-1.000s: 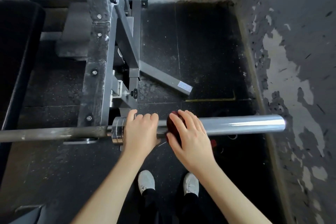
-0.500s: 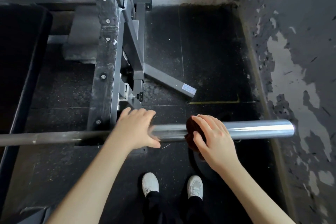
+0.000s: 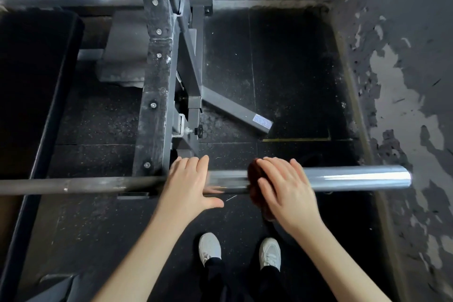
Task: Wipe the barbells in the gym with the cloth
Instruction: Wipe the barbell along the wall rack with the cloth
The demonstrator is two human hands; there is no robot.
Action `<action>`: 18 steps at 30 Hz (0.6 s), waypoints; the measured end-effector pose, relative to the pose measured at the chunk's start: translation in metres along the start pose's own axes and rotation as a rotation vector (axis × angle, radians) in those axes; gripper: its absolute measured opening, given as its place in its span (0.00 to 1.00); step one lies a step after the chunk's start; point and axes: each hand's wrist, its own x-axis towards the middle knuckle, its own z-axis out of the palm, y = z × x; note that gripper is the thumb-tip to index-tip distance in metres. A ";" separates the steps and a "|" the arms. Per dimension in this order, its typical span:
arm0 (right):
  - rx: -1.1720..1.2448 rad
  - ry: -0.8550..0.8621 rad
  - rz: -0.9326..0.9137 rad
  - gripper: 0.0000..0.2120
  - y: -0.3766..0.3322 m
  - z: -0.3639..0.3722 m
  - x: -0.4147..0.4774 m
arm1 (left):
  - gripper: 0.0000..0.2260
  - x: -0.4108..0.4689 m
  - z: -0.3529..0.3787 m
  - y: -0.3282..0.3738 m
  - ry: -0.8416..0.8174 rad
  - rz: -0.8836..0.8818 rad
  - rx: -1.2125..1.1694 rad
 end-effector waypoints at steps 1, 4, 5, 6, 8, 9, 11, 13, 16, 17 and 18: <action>0.012 0.007 0.103 0.19 0.002 -0.001 0.011 | 0.49 -0.001 -0.002 -0.002 -0.030 0.019 0.001; 0.074 0.013 0.268 0.17 -0.023 0.011 0.030 | 0.48 0.001 -0.014 -0.015 -0.187 0.071 -0.029; 0.082 0.019 0.214 0.15 -0.035 0.017 0.024 | 0.47 0.004 -0.019 -0.019 -0.228 0.082 -0.044; 0.082 0.014 0.134 0.15 -0.043 0.023 0.011 | 0.47 0.006 -0.024 -0.022 -0.271 0.088 -0.063; 0.080 -0.019 0.017 0.20 -0.042 0.024 -0.011 | 0.48 0.013 -0.032 -0.027 -0.354 0.063 -0.087; 0.066 -0.024 -0.032 0.21 -0.034 0.020 -0.016 | 0.46 0.016 -0.034 -0.029 -0.383 0.042 -0.103; 0.034 -0.052 -0.119 0.22 -0.017 0.012 -0.018 | 0.36 0.018 -0.031 -0.029 -0.384 0.021 -0.120; -0.022 -0.047 -0.140 0.20 -0.004 0.005 -0.012 | 0.31 0.014 -0.024 -0.027 -0.312 0.008 -0.103; -0.018 0.033 0.103 0.20 -0.009 0.006 0.010 | 0.30 0.003 -0.009 -0.022 -0.142 -0.014 -0.048; 0.022 0.054 0.203 0.21 -0.019 0.010 0.018 | 0.30 -0.001 -0.005 -0.020 -0.096 -0.030 -0.038; 0.068 0.056 0.259 0.21 -0.034 0.016 0.024 | 0.31 -0.004 -0.001 -0.018 -0.049 -0.040 -0.029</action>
